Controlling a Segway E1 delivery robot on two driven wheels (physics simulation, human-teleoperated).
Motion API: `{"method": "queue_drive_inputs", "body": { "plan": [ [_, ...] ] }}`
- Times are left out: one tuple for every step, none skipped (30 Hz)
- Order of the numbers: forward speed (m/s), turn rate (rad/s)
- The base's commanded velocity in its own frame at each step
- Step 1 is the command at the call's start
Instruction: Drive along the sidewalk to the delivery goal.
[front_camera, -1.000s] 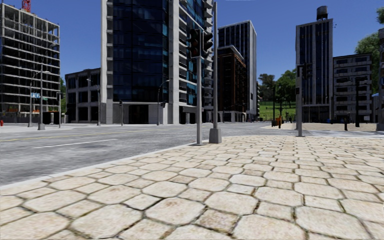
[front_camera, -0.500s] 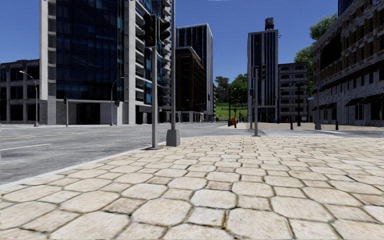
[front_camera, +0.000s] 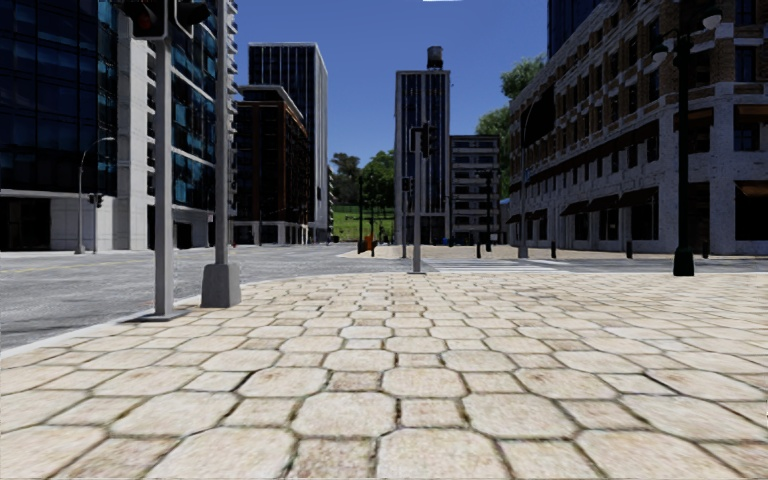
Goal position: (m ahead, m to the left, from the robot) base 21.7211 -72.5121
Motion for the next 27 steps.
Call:
{"method": "queue_drive_inputs", "body": {
  "plan": [
    [2.00,-0.69],
    [2.00,-0.70],
    [2.00,-0.70],
    [2.00,-0.70],
    [2.00,-0.70],
    [2.00,-0.70],
    [2.00,-0.70],
    [2.00,-0.70],
    [2.00,-0.70],
    [2.00,-0.70],
    [2.00,-0.70],
    [2.00,-0.70],
    [2.00,-0.70],
    [2.00,-0.70],
    [2.00,-0.70],
    [2.00,-0.70],
    [2.00,-0.70],
    [2.00,-0.70],
    [2.00,-0.70],
    [2.00,-0.70],
    [2.00,-0.70],
    [2.00,-0.70],
    [2.00,-0.70],
    [2.00,-0.70],
    [2.00,-0.70],
    [2.00,-0.70],
    [2.00,-0.70]
  ]
}}
